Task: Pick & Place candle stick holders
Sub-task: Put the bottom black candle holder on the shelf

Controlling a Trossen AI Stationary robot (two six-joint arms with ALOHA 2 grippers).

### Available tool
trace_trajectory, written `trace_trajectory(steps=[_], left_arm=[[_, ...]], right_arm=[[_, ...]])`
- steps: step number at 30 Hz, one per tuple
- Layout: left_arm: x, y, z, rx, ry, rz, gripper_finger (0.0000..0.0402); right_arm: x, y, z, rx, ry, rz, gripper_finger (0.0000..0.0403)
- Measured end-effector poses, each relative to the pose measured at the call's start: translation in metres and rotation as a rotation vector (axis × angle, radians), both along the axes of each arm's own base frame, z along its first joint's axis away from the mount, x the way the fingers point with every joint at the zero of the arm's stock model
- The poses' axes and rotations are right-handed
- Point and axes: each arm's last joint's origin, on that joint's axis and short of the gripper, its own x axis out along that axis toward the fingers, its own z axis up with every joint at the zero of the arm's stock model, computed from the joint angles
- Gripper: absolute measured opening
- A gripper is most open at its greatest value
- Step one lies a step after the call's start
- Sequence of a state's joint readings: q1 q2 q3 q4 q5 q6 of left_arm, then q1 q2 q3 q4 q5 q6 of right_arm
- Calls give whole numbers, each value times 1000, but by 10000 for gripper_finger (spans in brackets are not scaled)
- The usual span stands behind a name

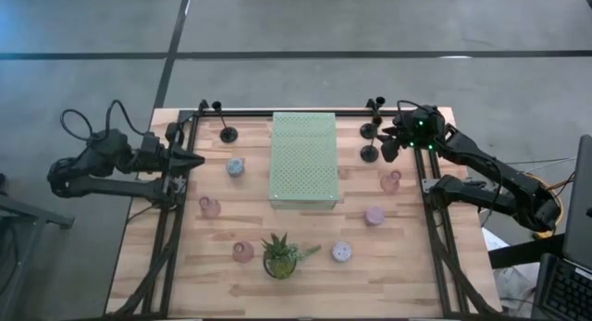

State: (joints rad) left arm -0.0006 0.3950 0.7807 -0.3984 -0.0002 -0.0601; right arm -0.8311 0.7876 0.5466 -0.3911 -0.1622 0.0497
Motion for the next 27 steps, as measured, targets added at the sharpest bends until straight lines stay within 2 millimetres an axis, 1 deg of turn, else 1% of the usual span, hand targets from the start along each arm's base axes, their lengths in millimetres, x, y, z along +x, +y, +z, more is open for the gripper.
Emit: trace_trajectory(steps=[5, 15, 17, 19, 22, 23, 25, 27], left_arm=[[0, 0, 0, 0, 0, 1, 30], [0, 0, 0, 0, 0, 1, 30], [0, 0, 0, 0, 0, 1, 30], [0, 0, 0, 0, 0, 0, 30], [0, 0, 0, 0, -1, 0, 30], [0, 0, 0, 0, 0, 0, 30], [0, 0, 0, 0, -1, 0, 30], [0, 0, 0, 0, 0, 0, 30]], right_arm=[[2, -1, 3, -17, -28, 2, 151], [11, -9, -1, 13, -58, 3, 120], [13, -11, -3, 27, -64, -4, 106], [13, -12, -4, 38, -62, -9, 84], [14, -12, -3, 34, -57, -2, 31], [14, -12, -1, 23, -58, -1, 21], [15, -10, 7, 11, -79, 13, 14], [16, -9, 20, -10, -99, 22, 13]])
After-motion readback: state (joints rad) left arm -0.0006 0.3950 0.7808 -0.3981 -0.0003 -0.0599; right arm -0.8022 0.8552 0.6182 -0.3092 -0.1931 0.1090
